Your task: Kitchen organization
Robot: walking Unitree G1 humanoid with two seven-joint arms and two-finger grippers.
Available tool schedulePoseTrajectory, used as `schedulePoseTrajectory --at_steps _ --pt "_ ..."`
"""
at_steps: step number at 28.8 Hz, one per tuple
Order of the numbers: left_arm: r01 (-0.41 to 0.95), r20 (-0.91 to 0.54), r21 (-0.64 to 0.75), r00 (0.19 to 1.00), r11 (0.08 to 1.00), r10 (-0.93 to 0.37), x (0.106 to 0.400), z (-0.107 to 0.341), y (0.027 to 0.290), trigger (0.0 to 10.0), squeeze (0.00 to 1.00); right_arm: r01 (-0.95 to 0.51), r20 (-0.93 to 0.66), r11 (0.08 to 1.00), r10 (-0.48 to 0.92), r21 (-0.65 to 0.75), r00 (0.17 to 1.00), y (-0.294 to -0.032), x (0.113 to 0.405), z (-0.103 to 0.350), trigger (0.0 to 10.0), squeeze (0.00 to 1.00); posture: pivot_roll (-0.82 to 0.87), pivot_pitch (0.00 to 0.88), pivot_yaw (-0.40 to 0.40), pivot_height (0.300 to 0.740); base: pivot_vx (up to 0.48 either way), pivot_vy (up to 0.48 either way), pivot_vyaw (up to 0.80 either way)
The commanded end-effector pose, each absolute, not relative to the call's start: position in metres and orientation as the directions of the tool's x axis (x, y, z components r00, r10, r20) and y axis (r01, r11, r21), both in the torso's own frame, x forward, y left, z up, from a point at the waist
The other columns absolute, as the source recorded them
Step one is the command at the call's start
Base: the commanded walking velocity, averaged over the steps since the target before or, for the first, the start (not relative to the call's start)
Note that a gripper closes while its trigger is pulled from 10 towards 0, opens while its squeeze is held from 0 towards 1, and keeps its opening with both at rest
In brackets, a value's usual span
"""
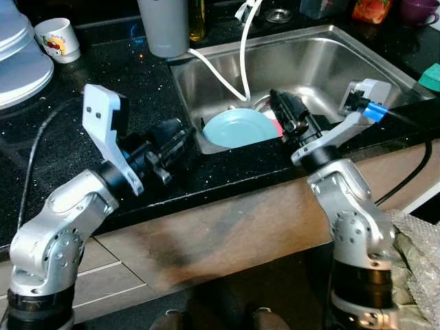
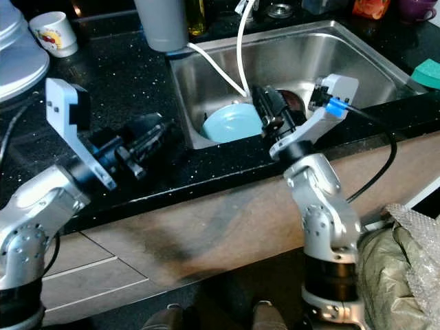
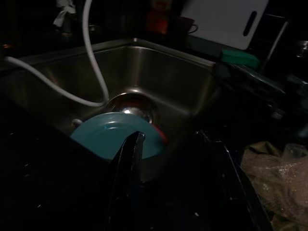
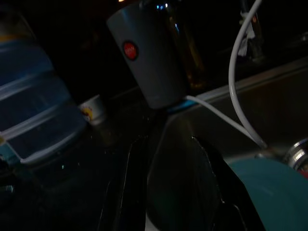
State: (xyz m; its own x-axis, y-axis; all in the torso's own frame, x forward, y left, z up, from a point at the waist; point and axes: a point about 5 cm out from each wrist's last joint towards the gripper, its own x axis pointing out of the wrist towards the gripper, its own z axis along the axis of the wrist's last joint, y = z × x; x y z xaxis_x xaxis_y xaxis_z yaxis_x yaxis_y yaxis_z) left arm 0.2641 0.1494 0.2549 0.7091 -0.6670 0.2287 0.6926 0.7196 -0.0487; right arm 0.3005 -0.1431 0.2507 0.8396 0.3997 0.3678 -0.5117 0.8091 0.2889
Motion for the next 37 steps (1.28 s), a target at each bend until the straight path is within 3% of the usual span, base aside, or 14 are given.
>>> schedulePoseTrajectory --at_steps 1,3,9,37 --pt "0.606 0.201 -0.066 0.787 0.793 -0.584 0.272 0.25 0.159 10.0 0.0 -0.519 0.372 0.807 0.406 0.281 0.834 -0.143 0.296 0.253 10.0 0.0 0.04 0.166 0.028 0.74 0.0 0.0 0.0" --pt "0.511 0.207 -0.08 0.848 0.856 -0.487 0.279 0.25 0.167 10.0 0.0 -0.491 0.371 0.819 0.375 0.296 0.849 -0.145 0.297 0.254 10.0 0.0 0.04 0.167 0.03 0.74 0.0 0.0 0.0" --pt "0.409 0.184 -0.049 0.9 0.911 -0.394 0.284 0.247 0.176 10.0 0.0 -0.476 0.375 0.823 0.354 0.31 0.857 -0.143 0.297 0.254 10.0 0.0 0.04 0.168 0.028 0.74 0.0 0.0 0.0" --pt "0.413 0.186 -0.058 0.899 0.909 -0.397 0.28 0.247 0.169 10.0 0.0 -0.461 0.342 0.824 0.351 0.329 0.872 -0.143 0.294 0.251 10.0 0.0 0.04 0.165 0.032 0.74 0.0 0.0 0.0"
